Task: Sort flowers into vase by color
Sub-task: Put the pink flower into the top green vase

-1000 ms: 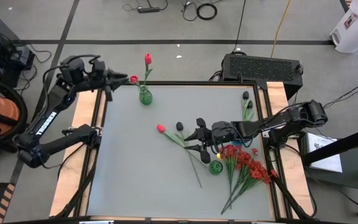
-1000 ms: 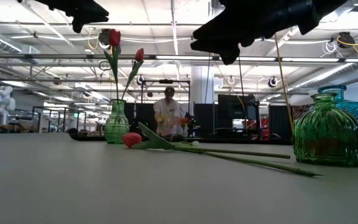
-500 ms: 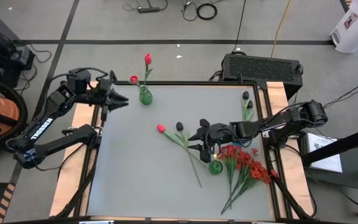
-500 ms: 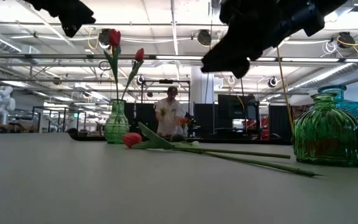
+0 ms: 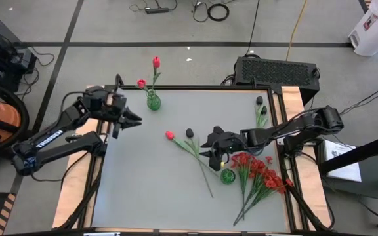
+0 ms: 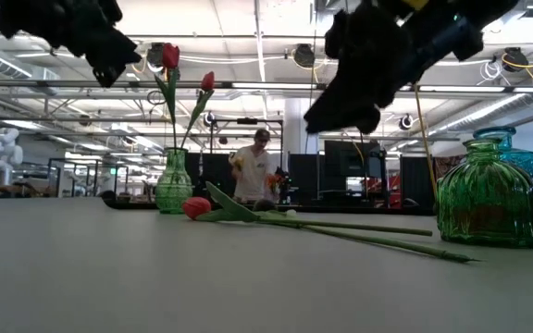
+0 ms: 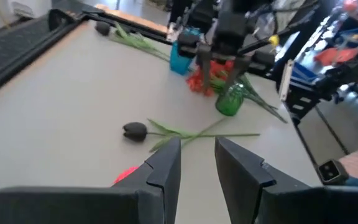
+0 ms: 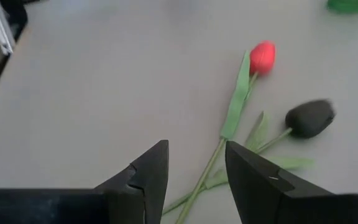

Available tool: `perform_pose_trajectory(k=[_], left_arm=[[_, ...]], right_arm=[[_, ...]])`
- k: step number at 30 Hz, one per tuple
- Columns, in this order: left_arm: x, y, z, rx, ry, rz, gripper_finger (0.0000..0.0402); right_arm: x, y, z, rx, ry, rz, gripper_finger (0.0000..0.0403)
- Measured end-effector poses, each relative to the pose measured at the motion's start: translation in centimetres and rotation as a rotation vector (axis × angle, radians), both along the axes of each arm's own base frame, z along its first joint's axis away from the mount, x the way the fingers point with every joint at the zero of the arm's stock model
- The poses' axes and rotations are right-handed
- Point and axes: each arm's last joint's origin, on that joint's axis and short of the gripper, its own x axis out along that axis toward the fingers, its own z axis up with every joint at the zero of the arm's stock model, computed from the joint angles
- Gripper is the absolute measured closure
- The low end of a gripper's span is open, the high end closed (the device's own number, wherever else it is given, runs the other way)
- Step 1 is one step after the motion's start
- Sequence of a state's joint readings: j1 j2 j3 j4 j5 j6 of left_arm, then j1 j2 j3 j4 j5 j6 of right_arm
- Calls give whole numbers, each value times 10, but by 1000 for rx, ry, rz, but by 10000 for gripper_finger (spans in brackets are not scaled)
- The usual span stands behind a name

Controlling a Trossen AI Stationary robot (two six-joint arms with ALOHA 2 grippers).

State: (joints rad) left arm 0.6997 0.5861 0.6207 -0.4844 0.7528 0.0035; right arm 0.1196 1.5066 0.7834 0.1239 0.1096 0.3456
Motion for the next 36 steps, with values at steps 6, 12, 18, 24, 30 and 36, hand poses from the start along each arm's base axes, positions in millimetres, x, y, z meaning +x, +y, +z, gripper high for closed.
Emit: perform_pose_trajectory(k=[6, 12, 18, 24, 30, 36], left_arm=[[12, -5, -20, -5, -49, -28, 297], [21, -14, -25, 9, -72, -23, 297], [28, -28, -22, 48, -87, -40, 297], [34, -44, -20, 70, -105, -45, 297], [40, -57, -20, 72, -107, -53, 297], [49, -71, -19, 85, -127, -93, 297]], right_arm=[[12, 2, -32, -3, 69, 4, 252], [22, 2, -49, -2, 61, 1, 252], [25, 2, -62, 9, 84, -5, 252], [25, 3, -68, 24, 105, -16, 252], [24, 3, -70, 59, 127, -43, 252], [18, 5, -76, 96, 216, -77, 252]])
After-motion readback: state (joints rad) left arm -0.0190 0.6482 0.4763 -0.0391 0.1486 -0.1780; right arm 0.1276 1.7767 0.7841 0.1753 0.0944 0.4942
